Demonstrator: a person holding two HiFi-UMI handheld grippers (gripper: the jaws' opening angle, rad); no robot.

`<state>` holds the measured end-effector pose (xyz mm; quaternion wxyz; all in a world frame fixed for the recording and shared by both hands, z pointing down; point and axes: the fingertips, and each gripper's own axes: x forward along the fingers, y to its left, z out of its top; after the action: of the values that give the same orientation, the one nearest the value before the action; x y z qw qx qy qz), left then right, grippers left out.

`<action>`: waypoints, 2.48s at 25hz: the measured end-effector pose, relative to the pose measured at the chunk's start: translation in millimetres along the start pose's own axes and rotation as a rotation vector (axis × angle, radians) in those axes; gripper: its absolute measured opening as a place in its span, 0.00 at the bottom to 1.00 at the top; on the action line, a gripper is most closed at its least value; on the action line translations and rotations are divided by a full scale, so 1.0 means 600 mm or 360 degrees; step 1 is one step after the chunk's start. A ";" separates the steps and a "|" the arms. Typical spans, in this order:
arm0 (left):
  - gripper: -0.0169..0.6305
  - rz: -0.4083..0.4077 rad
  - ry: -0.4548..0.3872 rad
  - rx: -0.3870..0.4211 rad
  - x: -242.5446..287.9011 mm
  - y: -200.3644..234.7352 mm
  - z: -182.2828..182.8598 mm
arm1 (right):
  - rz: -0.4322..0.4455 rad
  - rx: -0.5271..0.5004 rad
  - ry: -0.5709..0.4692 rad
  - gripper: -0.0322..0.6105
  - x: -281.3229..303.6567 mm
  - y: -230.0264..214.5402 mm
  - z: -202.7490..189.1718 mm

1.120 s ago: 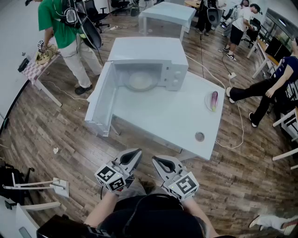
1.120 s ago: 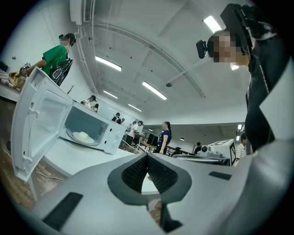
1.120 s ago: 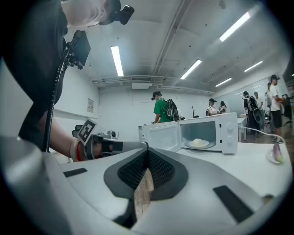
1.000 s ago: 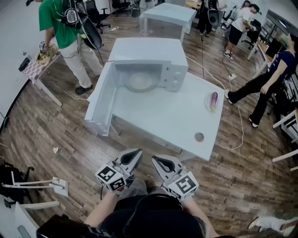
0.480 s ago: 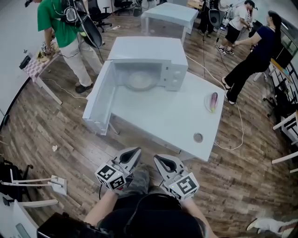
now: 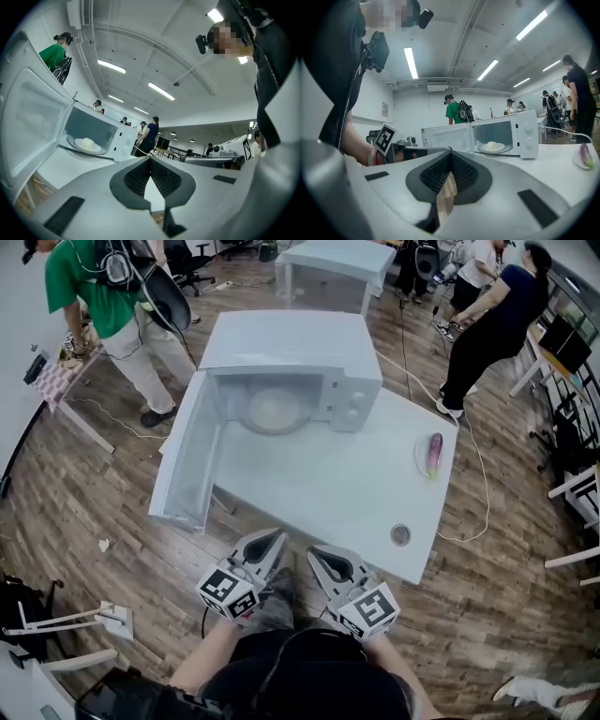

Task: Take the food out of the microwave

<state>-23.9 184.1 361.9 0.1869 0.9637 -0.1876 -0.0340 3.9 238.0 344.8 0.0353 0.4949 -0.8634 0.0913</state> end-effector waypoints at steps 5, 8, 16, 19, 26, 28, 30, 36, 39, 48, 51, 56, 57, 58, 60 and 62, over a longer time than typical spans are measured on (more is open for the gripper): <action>0.04 0.0045 -0.0012 0.0021 0.050 0.061 0.019 | -0.0006 0.0012 0.0014 0.08 0.052 -0.055 0.011; 0.04 0.0106 -0.0020 0.0038 0.072 0.099 0.029 | -0.0054 0.0046 0.0024 0.08 0.083 -0.093 0.012; 0.04 0.0176 0.0015 0.0017 0.112 0.177 0.038 | -0.0085 0.0118 0.0075 0.08 0.167 -0.159 0.011; 0.04 0.0207 0.0032 0.0007 0.121 0.206 0.039 | -0.0085 0.0128 0.0091 0.08 0.193 -0.175 0.012; 0.04 0.0235 0.0042 0.0020 0.161 0.263 0.047 | -0.0165 0.0167 0.0102 0.08 0.236 -0.229 0.009; 0.04 0.0231 0.0036 0.0028 0.173 0.273 0.050 | -0.0187 0.0180 0.0106 0.08 0.248 -0.241 0.007; 0.04 0.0231 0.0026 0.0029 0.181 0.281 0.053 | -0.0202 0.0186 0.0113 0.08 0.260 -0.248 0.004; 0.04 0.0210 0.0041 0.0029 0.193 0.302 0.050 | -0.0223 0.0164 0.0128 0.08 0.299 -0.261 0.007; 0.04 0.0237 0.0037 0.0028 0.192 0.316 0.052 | -0.0242 0.0171 0.0137 0.08 0.306 -0.266 0.002; 0.04 0.0332 0.0047 0.0006 0.188 0.340 0.039 | -0.0241 0.0176 0.0203 0.08 0.309 -0.277 -0.016; 0.04 0.0360 0.0046 0.0039 0.196 0.345 0.039 | -0.0232 0.0163 0.0212 0.08 0.318 -0.289 -0.017; 0.04 0.0428 0.0053 0.0032 0.206 0.364 0.043 | -0.0197 0.0201 0.0224 0.08 0.343 -0.315 -0.021; 0.04 0.0433 0.0067 0.0032 0.210 0.368 0.040 | -0.0192 0.0219 0.0212 0.08 0.347 -0.321 -0.020; 0.04 0.0440 0.0081 0.0029 0.214 0.371 0.037 | -0.0185 0.0237 0.0200 0.08 0.351 -0.327 -0.019; 0.04 0.0452 0.0100 0.0011 0.221 0.377 0.031 | -0.0171 0.0263 0.0194 0.08 0.356 -0.336 -0.022; 0.04 0.0457 0.0116 -0.0012 0.226 0.380 0.026 | -0.0161 0.0283 0.0211 0.08 0.357 -0.341 -0.030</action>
<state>20.0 -68.2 433.0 0.2000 0.9269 -0.3165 0.0273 70.8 -41.6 420.1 0.0529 0.5320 -0.8216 0.1980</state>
